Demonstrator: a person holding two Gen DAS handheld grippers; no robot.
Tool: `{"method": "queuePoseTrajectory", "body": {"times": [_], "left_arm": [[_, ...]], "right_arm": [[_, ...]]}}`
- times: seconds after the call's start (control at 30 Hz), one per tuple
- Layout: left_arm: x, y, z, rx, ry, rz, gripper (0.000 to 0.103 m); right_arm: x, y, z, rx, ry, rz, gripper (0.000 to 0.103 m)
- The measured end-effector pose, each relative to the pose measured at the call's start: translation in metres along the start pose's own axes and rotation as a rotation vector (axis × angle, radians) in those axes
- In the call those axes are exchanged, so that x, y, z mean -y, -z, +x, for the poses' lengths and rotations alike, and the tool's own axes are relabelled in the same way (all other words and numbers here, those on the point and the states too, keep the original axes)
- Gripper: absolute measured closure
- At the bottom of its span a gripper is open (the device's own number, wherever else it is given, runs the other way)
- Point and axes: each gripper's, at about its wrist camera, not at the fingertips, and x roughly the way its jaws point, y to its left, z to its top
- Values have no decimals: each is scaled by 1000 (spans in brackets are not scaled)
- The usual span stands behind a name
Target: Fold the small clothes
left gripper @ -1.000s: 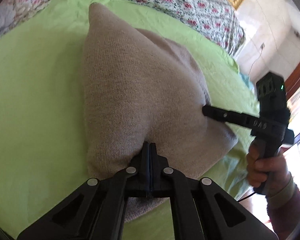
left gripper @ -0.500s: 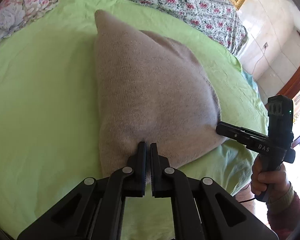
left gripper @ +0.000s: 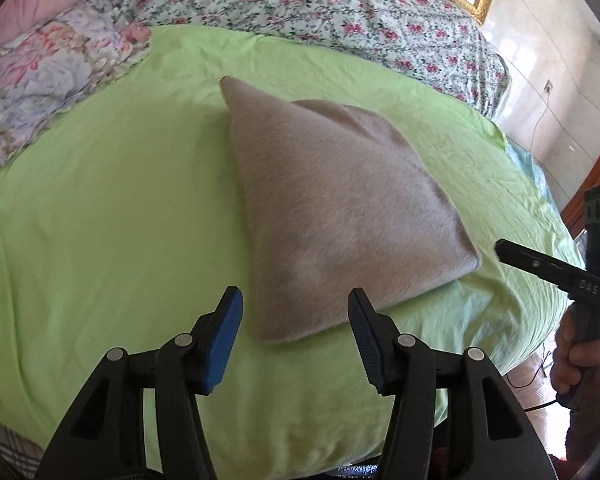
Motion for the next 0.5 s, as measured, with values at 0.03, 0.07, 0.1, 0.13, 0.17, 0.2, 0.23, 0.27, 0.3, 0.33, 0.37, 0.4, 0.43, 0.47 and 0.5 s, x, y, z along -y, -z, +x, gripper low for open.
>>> {"method": "queuePoseTrajectory", "body": {"times": [0.03, 0.07, 0.1, 0.13, 0.17, 0.2, 0.23, 0.27, 0.3, 0.33, 0.37, 0.4, 0.43, 0.47, 0.5], "left_arm": [[-2, 2, 0, -3, -4, -3, 48], [-4, 5, 0, -8, -6, -7, 48], [-7, 8, -1, -11, -10, -15, 48], [-8, 10, -1, -13, -12, -19, 48], [-9, 11, -1, -16, -12, -23, 48], [-10, 14, -3, -16, -14, -24, 48], [-11, 15, -4, -16, -18, -22, 48], [-10, 18, -5, -15, -25, -18, 47], [-9, 20, -7, -14, -31, -13, 47], [-7, 21, -8, -13, -36, -10, 44], [-6, 22, -8, -13, -39, -8, 42], [-5, 25, -10, -13, -44, -4, 41], [-3, 28, -11, -14, -47, 2, 40], [-2, 28, -11, -17, -49, 9, 38], [-1, 30, -11, -19, -52, 16, 37]], "right_arm": [[-2, 3, -1, 0, 4, -1, 57], [-2, 5, -3, 0, 6, -3, 56], [-3, 8, -3, -2, 6, -6, 56], [-5, 11, -4, -3, 7, -7, 56], [-5, 14, -5, -5, 8, -8, 55], [-6, 16, -5, -7, 10, -9, 54], [-8, 19, -6, -10, 12, -11, 53], [-9, 22, -6, -13, 14, -13, 51], [-10, 24, -7, -17, 17, -19, 49], [-11, 27, -7, -20, 23, -25, 47], [-14, 29, -7, -22, 29, -29, 44], [-16, 32, -8, -23, 39, -39, 41], [-19, 35, -9, -22, 45, -46, 40], [-20, 37, -9, -22, 48, -51, 38], [-21, 39, -10, -22, 51, -57, 37]]}}
